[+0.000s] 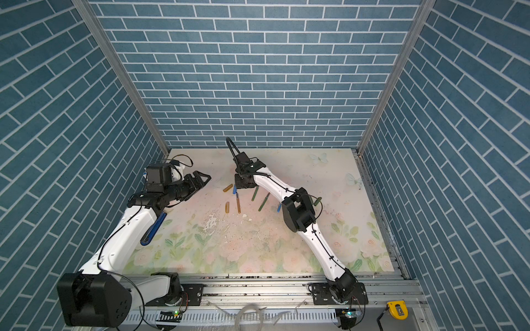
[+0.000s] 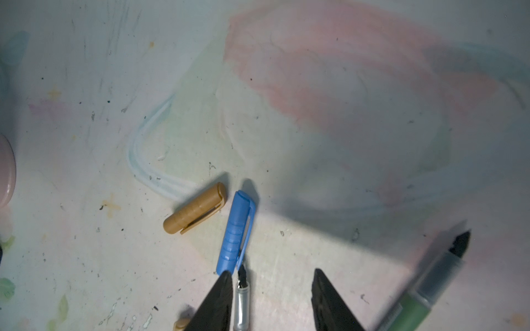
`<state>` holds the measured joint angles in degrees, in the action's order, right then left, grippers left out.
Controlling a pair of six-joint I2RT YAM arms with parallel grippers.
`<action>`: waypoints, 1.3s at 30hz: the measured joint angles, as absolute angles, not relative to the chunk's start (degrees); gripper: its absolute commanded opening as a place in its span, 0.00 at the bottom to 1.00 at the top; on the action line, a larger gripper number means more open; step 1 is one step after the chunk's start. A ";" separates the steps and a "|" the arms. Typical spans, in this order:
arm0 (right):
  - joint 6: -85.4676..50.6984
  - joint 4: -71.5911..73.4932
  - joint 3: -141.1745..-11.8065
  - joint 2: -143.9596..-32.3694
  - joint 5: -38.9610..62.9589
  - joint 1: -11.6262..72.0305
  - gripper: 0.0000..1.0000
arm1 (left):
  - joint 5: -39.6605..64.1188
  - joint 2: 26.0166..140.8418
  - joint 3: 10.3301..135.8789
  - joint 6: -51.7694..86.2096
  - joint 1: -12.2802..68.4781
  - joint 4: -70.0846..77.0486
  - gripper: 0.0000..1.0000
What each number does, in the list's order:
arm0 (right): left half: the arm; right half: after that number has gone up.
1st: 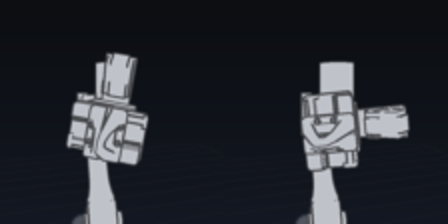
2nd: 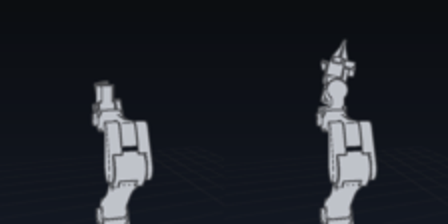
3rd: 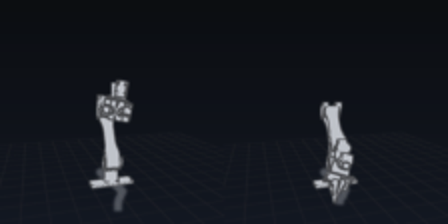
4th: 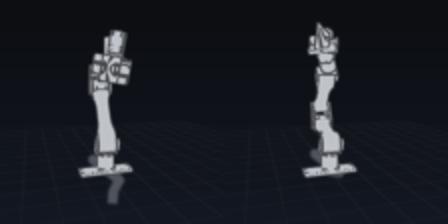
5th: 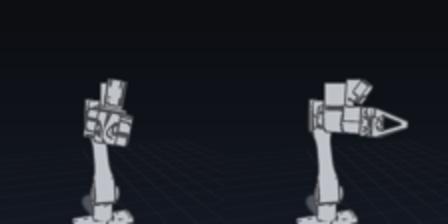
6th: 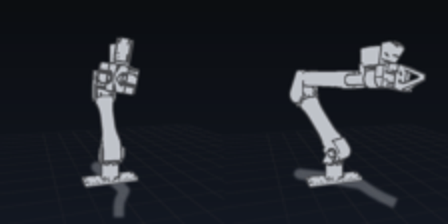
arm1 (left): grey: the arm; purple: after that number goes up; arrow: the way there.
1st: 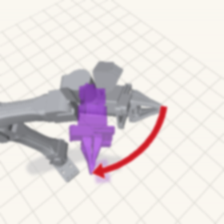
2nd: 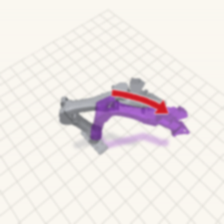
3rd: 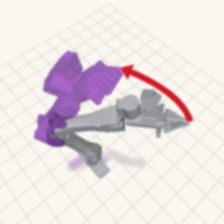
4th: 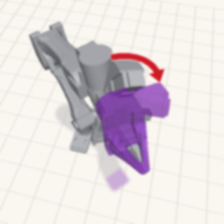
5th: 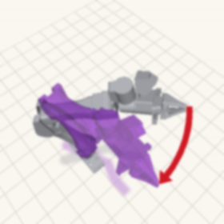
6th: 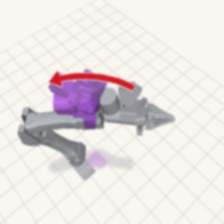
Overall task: Insert pens into pen caps
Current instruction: Pick up the pen cap from the top-center of the table.
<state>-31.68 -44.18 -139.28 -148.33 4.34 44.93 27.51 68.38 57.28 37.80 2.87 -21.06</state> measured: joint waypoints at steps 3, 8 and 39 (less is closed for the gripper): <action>-31.68 -44.66 -140.81 -149.36 5.10 45.10 0.48 | 27.62 68.38 57.28 37.82 2.85 -21.04 0.86; -31.68 -44.73 -143.37 -151.59 5.89 45.54 0.49 | 28.08 68.53 57.25 38.02 2.85 -20.69 0.86; -28.05 -49.04 -152.31 -158.50 -6.87 47.72 0.34 | 28.56 69.12 57.25 38.65 2.85 -20.27 0.86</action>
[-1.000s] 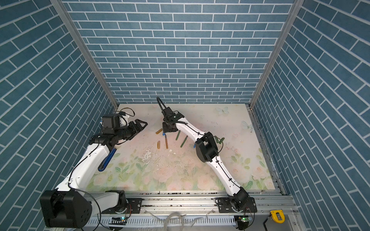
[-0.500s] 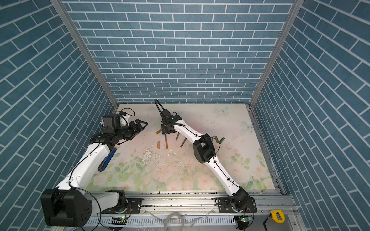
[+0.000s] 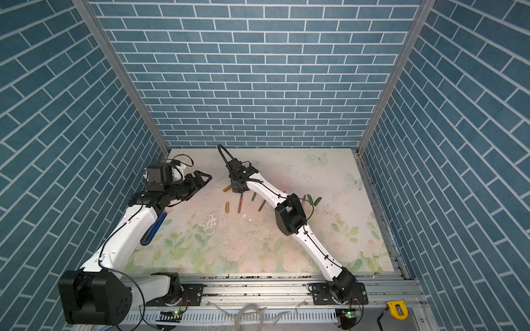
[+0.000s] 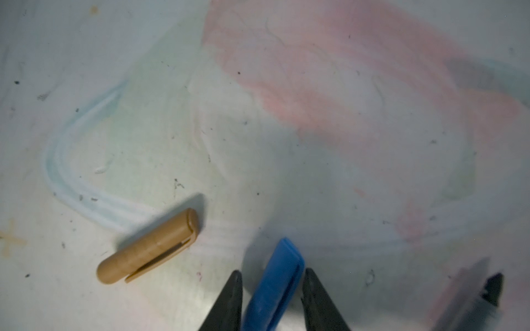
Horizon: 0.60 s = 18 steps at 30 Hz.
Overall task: Insert pens into pen caps
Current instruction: Pick up the pen cap from the top-center of the table.
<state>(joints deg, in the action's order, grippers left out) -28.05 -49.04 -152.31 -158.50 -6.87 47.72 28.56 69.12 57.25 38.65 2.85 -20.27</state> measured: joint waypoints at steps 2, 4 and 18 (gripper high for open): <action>-27.81 -49.04 -152.05 -158.45 -7.44 47.66 0.31 | 28.56 69.12 57.25 38.63 2.85 -20.27 0.86; -27.53 -48.73 -151.02 -157.91 -7.79 47.55 0.29 | 28.56 69.12 57.25 38.63 2.85 -20.25 0.86; -27.07 -48.40 -149.18 -156.75 -6.04 45.84 0.19 | 28.53 69.14 57.25 38.63 2.85 -20.27 0.86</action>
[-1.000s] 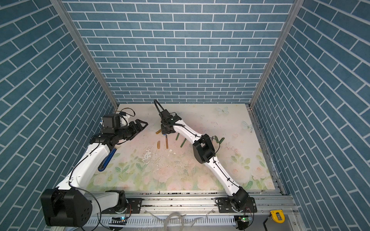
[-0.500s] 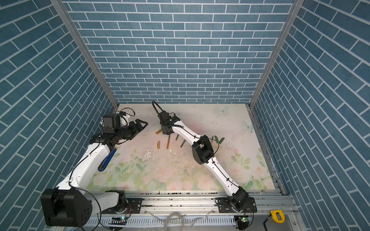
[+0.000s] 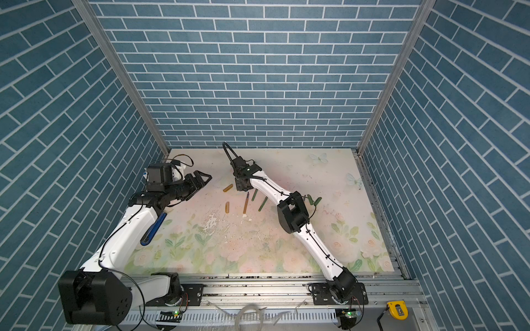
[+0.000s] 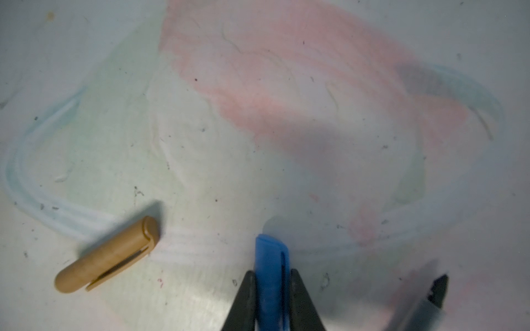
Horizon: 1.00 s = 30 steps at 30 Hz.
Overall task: Insert pens into pen caps
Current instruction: Pick up the pen cap from the top-center of the table.
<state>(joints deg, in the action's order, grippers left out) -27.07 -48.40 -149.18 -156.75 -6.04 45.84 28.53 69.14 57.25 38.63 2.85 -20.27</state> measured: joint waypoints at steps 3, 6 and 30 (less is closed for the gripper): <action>-27.07 -48.34 -149.08 -156.68 -6.13 45.84 0.19 | 28.53 69.14 57.25 38.63 2.74 -20.27 0.87; -27.07 -47.86 -148.27 -156.29 -6.26 45.84 0.19 | 28.51 69.19 57.25 38.63 2.74 -20.25 0.86; -26.94 -43.90 -134.17 -147.96 -8.78 45.69 0.19 | 28.62 69.65 57.25 38.61 2.59 -20.18 0.87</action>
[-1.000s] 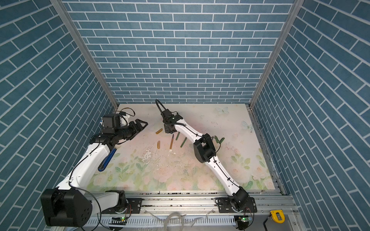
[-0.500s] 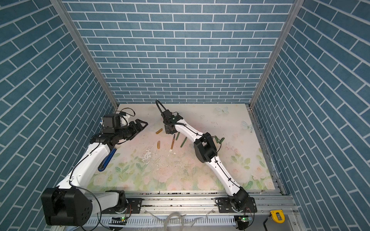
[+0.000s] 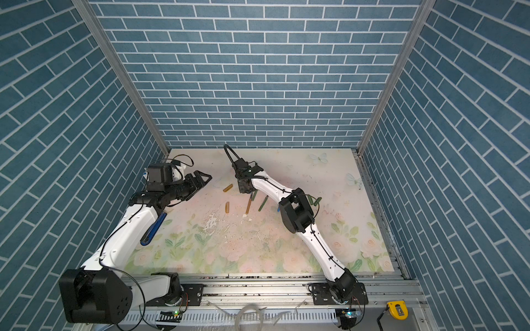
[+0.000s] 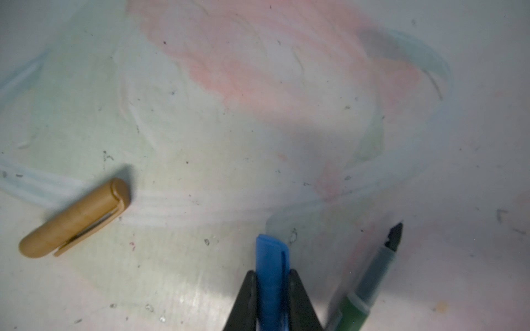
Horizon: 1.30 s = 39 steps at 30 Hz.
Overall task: Insert pens into pen caps
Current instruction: Pick up the pen cap from the top-center of the table, then place the pen cap at the center of the table.
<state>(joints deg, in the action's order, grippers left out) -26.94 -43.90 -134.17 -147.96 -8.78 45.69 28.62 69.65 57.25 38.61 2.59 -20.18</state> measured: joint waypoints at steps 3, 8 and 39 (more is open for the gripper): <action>-26.96 -43.13 -133.23 -147.09 -8.99 45.58 0.19 | 28.69 69.78 57.25 38.61 2.59 -19.88 0.87; -26.98 -41.80 -130.54 -144.99 -9.30 45.25 0.19 | 29.17 69.80 57.25 38.61 2.59 -19.27 0.87; -28.38 -22.81 -72.64 -111.18 -12.19 29.21 0.19 | 30.81 70.41 56.53 37.60 3.27 -18.06 0.87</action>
